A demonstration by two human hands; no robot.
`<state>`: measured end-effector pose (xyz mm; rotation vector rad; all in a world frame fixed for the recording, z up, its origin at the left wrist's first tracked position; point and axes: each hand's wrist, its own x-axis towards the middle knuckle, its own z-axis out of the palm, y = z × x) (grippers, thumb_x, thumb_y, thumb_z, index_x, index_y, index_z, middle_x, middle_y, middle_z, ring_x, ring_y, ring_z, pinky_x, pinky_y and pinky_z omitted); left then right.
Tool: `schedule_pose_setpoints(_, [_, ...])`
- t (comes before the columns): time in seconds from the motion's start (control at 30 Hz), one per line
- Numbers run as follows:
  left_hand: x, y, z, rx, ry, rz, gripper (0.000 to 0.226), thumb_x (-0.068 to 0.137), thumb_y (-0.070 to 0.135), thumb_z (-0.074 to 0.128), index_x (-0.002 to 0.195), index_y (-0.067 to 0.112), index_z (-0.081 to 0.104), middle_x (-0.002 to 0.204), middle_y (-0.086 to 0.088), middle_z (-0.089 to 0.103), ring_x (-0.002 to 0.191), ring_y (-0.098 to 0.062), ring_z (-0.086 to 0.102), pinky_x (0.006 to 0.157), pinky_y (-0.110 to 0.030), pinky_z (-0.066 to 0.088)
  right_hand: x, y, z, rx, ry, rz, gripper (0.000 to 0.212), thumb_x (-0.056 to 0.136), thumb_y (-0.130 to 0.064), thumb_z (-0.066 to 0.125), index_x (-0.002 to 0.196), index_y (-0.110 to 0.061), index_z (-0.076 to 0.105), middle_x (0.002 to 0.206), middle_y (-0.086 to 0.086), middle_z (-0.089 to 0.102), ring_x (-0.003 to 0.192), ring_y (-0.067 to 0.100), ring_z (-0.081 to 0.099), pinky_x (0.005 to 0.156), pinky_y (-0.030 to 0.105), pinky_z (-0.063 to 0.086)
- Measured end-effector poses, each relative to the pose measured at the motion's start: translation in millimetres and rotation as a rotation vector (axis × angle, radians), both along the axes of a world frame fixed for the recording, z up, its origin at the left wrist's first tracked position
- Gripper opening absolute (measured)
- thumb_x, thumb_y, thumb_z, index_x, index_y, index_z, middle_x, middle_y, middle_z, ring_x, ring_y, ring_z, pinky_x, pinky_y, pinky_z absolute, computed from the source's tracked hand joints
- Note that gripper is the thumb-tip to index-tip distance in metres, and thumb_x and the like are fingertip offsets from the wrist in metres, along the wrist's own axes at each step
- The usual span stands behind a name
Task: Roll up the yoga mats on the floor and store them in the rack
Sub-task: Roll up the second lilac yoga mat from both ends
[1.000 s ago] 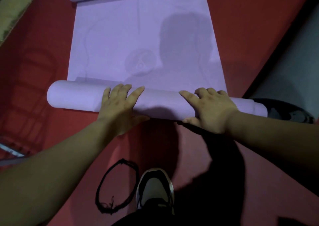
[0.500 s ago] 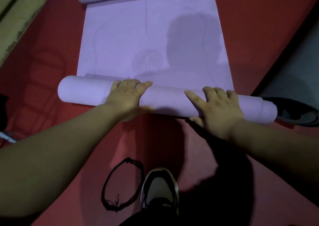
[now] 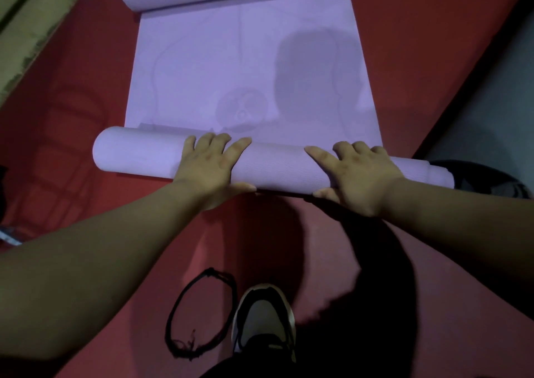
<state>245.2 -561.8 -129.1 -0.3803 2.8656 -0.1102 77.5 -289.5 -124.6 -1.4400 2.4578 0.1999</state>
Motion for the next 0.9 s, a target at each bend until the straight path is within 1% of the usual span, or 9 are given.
schedule_pose_setpoints(0.07, [-1.1,-3.6,0.7,-0.042,0.009,-0.059,0.103,0.075,0.092,0.025,0.158,0.032,0.024,0.145,-0.009,0.046,0.129,-0.036,0.041,0.113,-0.055,0.027,-1.0,-1.7,4.5,0.02,-0.039,-0.001,0.089,0.087,-0.082,0.033,0.159,-0.042,-0.001,0.143,0.009,0.043,0.122,0.036,0.046,0.096,0.051,0.041])
schedule_pose_setpoints(0.2, [22.5,4.5,2.2,-0.031,0.112,-0.154,0.101,0.076,0.087,0.042,0.151,0.02,0.046,0.122,-0.016,0.06,0.1,-0.039,0.055,0.092,-0.049,0.041,19.4,9.5,7.3,0.032,-0.119,0.012,0.089,0.086,-0.084,0.031,0.159,-0.044,-0.001,0.141,0.005,0.044,0.12,0.034,0.047,0.094,0.049,0.042])
schedule_pose_setpoints(0.27, [43.1,18.1,7.2,0.011,0.086,-0.174,0.098,0.075,0.087,0.048,0.147,0.021,0.05,0.113,-0.014,0.062,0.093,-0.038,0.056,0.086,-0.047,0.044,37.7,26.3,7.0,0.039,-0.168,0.034,0.089,0.083,-0.084,0.026,0.158,-0.045,-0.002,0.139,0.001,0.045,0.118,0.031,0.048,0.093,0.047,0.045])
schedule_pose_setpoints(0.33, [66.0,36.6,12.7,0.042,-0.012,-0.195,0.099,0.077,0.091,0.041,0.146,0.021,0.051,0.108,-0.012,0.063,0.089,-0.037,0.057,0.082,-0.047,0.047,57.2,47.9,8.0,0.048,-0.25,0.05,0.088,0.085,-0.082,0.033,0.159,-0.046,-0.001,0.14,-0.001,0.046,0.118,0.029,0.049,0.093,0.047,0.047])
schedule_pose_setpoints(0.43, [99.5,62.5,16.2,0.092,-0.187,-0.229,0.105,0.078,0.096,0.022,0.148,0.022,0.048,0.12,-0.009,0.067,0.1,-0.036,0.06,0.088,-0.046,0.049,83.1,76.3,12.1,0.098,-0.399,0.06,0.086,0.086,-0.085,0.032,0.156,-0.051,-0.004,0.144,-0.007,0.042,0.123,0.023,0.047,0.098,0.046,0.045])
schedule_pose_setpoints(0.6, [104.8,69.4,18.6,0.162,-0.222,-0.194,0.104,0.074,0.1,0.028,0.15,0.03,0.044,0.131,-0.001,0.063,0.113,-0.03,0.059,0.093,-0.042,0.051,89.0,77.0,11.6,0.091,-0.451,0.008,0.079,0.087,-0.083,0.032,0.154,-0.056,0.002,0.137,-0.01,0.046,0.123,0.021,0.051,0.101,0.044,0.045])
schedule_pose_setpoints(0.67, [94.3,62.1,20.1,0.206,-0.236,-0.196,0.103,0.072,0.1,0.029,0.149,0.033,0.041,0.132,0.0,0.063,0.115,-0.029,0.059,0.093,-0.041,0.051,91.2,71.9,11.9,0.068,-0.39,0.006,0.082,0.085,-0.085,0.03,0.156,-0.053,0.006,0.142,-0.008,0.044,0.125,0.023,0.049,0.101,0.045,0.044])
schedule_pose_setpoints(0.8, [83.3,52.7,16.6,0.264,-0.278,-0.2,0.099,0.071,0.1,0.031,0.15,0.04,0.034,0.134,0.005,0.06,0.122,-0.024,0.055,0.097,-0.039,0.049,113.4,73.5,1.1,-0.101,-0.212,0.019,0.083,0.083,-0.082,0.045,0.154,-0.04,0.035,0.135,0.001,0.059,0.111,0.03,0.06,0.087,0.049,0.051])
schedule_pose_setpoints(0.9, [79.5,49.9,15.7,0.28,-0.287,-0.191,0.097,0.071,0.099,0.032,0.15,0.042,0.033,0.133,0.006,0.06,0.123,-0.022,0.055,0.097,-0.038,0.048,109.6,70.4,-3.7,-0.099,-0.199,0.006,0.083,0.082,-0.083,0.043,0.152,-0.04,0.038,0.129,-0.001,0.061,0.105,0.029,0.062,0.083,0.047,0.052])
